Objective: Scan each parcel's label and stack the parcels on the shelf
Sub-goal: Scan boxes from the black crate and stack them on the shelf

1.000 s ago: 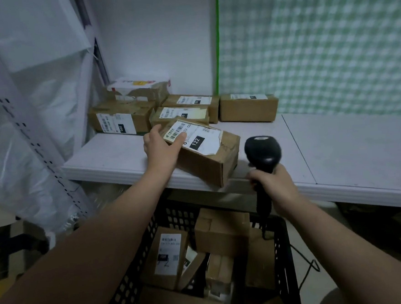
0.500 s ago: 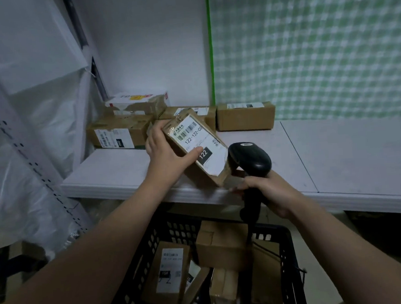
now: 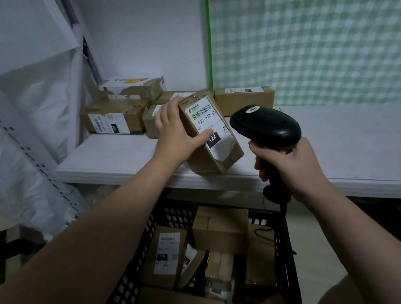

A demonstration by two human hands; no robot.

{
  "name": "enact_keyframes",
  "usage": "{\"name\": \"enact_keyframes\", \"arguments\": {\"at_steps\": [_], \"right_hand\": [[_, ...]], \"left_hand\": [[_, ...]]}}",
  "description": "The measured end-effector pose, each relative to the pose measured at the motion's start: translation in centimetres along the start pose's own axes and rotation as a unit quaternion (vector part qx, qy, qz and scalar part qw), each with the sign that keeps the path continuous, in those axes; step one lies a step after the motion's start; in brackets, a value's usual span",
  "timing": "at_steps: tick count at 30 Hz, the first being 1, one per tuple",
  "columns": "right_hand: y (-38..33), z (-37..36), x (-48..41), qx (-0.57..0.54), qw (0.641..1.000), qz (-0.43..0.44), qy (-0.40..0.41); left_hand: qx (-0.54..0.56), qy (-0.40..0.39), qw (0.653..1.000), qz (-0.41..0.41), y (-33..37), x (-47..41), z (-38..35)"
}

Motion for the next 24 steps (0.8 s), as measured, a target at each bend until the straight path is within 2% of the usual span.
{"name": "enact_keyframes", "arguments": {"at_steps": [24], "right_hand": [[0.24,0.12,0.73,0.066,0.998,-0.013,-0.017]], "left_hand": [[-0.024,-0.013,0.999,0.02,0.41,0.1,-0.34]]}}
Point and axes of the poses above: each hand's wrist, its own x-axis away from the middle knuckle, its own z-axis out of the back of the hand, y = z × x, the point moved 10 cm from there along -x, towards the middle knuckle, and after that the axes turned 14 degrees about x, right-handed, at the moved point
